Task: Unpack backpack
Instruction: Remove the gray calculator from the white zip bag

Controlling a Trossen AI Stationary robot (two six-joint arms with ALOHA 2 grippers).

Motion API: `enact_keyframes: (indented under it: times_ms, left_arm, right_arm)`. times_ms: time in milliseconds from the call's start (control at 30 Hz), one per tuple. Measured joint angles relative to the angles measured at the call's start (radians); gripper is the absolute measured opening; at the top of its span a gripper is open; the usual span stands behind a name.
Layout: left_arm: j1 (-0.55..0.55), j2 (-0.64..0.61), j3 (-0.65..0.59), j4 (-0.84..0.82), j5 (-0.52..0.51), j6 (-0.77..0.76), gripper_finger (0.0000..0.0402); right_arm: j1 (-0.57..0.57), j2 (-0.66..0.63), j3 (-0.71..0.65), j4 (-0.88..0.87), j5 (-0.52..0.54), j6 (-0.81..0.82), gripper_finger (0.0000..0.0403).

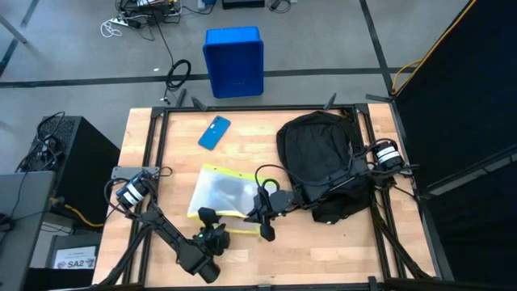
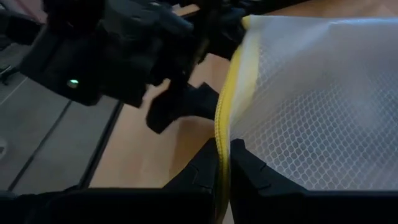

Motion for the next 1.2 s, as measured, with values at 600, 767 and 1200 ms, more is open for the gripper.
enact_keyframes:
  times_ms: [600, 767, 1200]
  left_arm:
    - [0.014, 0.000, 0.000, 0.009, -0.002, -0.013, 0.0248]
    - [0.038, 0.000, 0.000, 0.067, 0.018, 0.038, 0.0248]
    - [0.072, -0.005, -0.049, 0.123, 0.040, 0.059, 0.0242]
  right_arm:
    - [0.030, 0.000, 0.044, -0.014, -0.016, -0.030, 0.0000]
    - [0.030, 0.000, 0.044, -0.014, -0.016, -0.030, 0.0000]
    - [0.038, -0.003, 0.044, -0.003, -0.047, -0.029, 0.0000]
